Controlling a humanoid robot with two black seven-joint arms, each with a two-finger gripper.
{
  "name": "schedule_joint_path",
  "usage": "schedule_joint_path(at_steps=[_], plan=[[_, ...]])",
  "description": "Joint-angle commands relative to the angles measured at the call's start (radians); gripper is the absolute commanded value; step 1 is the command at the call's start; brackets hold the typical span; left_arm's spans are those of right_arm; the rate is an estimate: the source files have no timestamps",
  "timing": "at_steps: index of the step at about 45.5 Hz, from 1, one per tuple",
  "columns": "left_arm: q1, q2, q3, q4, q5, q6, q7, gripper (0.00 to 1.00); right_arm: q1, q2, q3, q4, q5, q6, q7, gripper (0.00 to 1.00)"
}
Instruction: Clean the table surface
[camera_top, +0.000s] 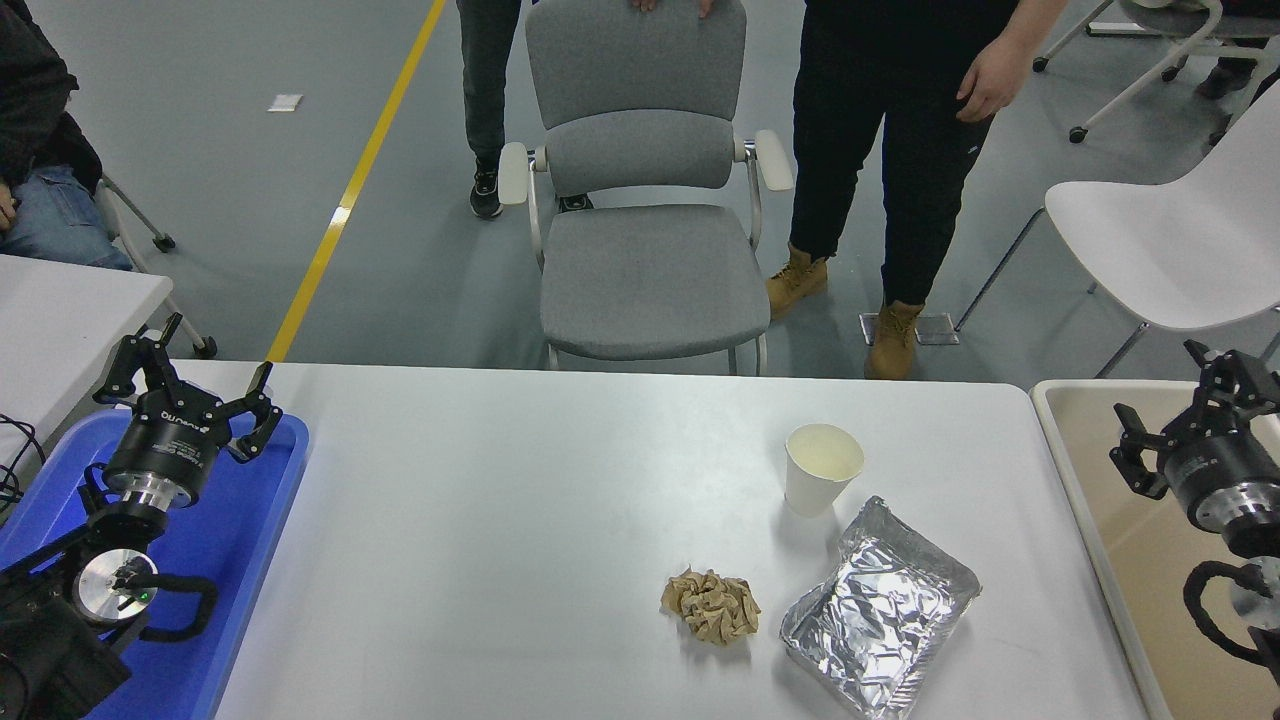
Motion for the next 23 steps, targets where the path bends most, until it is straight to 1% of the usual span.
schedule_joint_path(at_steps=[1,23], plan=[[0.000,0.000,0.000,0.000,0.000,0.000,0.000,1.00,-0.001,0.000,0.000,0.000,0.000,0.000,0.000,0.98],[0.000,0.001,0.000,0.000,0.000,0.000,0.000,1.00,-0.001,0.002,0.000,0.002,0.000,-0.002,0.000,0.98]])
